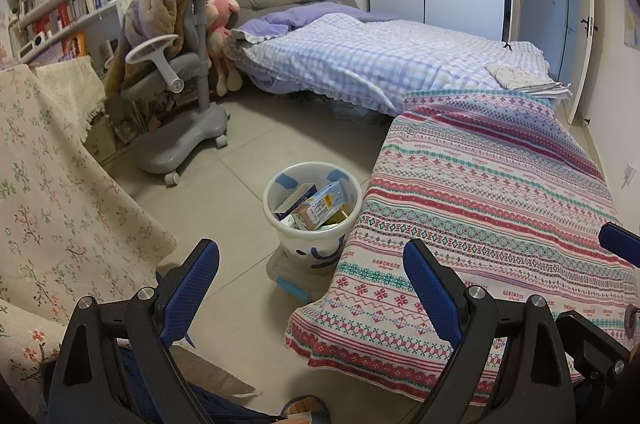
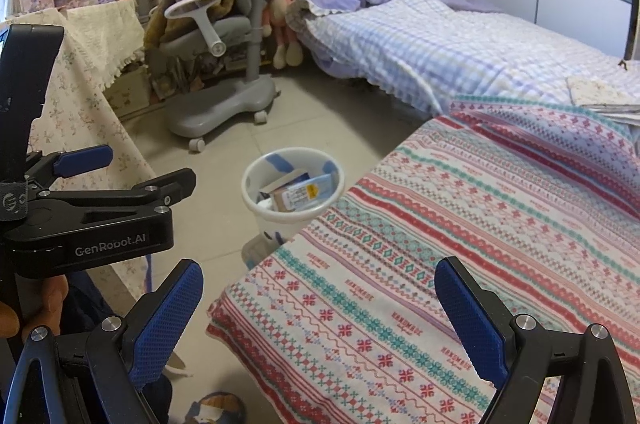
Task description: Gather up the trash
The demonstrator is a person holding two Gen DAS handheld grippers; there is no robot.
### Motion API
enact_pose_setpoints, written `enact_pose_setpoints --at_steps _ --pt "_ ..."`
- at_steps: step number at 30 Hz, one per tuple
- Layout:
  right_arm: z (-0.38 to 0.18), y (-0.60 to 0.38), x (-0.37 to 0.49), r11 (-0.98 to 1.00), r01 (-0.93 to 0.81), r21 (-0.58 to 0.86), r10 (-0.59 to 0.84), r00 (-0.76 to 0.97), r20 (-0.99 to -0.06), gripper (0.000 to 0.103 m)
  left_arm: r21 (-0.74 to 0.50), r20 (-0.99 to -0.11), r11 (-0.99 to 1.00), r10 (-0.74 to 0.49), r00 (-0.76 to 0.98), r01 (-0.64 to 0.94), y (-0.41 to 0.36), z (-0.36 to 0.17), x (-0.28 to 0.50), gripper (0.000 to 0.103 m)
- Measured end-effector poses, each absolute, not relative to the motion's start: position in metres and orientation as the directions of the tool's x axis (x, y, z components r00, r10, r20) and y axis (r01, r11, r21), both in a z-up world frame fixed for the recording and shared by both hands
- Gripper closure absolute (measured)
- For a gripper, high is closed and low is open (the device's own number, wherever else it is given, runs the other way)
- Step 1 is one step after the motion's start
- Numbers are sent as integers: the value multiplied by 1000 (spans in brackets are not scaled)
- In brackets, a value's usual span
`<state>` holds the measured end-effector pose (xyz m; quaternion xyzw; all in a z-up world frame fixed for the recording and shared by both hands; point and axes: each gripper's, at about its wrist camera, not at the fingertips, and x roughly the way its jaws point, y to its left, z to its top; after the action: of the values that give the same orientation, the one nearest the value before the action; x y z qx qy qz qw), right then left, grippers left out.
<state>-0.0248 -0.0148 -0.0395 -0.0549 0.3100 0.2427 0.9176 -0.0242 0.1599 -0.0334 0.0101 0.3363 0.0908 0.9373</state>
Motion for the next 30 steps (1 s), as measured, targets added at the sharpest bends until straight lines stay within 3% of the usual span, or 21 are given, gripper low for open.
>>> enact_pose_setpoints --at_steps 30 --pt "-40 -16 -25 885 -464 20 384 707 -593 6 75 -621 983 176 764 -165 160 -35 -25 8"
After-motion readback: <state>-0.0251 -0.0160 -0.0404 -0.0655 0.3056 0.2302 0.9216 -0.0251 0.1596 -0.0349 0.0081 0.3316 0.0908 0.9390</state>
